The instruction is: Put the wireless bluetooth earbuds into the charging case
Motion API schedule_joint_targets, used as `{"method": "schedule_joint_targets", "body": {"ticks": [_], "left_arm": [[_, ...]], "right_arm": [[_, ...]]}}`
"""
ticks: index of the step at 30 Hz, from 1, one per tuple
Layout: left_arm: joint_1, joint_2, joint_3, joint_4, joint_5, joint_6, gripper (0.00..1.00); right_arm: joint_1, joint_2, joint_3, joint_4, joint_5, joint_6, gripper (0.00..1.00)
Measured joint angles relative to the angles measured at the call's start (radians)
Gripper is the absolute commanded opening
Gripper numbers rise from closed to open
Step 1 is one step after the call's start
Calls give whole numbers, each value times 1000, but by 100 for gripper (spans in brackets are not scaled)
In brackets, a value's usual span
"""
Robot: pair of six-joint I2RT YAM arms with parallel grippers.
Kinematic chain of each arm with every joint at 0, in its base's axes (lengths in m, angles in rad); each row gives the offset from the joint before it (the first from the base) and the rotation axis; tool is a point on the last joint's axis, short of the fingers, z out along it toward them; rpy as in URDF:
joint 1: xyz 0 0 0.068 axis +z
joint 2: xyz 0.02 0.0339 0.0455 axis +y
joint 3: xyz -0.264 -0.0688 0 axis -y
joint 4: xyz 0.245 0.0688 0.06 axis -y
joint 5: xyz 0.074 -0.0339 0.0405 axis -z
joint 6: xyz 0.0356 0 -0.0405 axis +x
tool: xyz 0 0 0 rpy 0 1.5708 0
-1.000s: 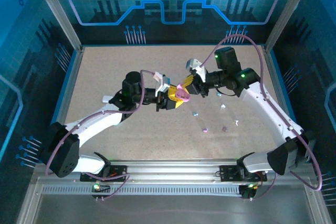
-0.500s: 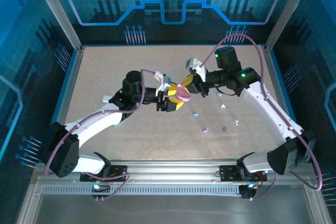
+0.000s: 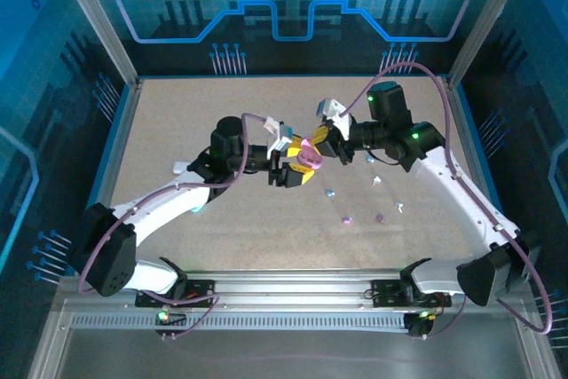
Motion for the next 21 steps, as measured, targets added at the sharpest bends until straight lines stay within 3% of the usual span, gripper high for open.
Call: {"method": "schedule_joint_targets", "body": {"ticks": [6, 21], "left_arm": [[-2, 7, 10, -15, -7, 0, 63], [-6, 16, 24, -17, -11, 0, 64]], "right_arm": [[0, -14, -8, 28, 20, 3, 6], [13, -22, -27, 45, 52, 4, 6]]}}
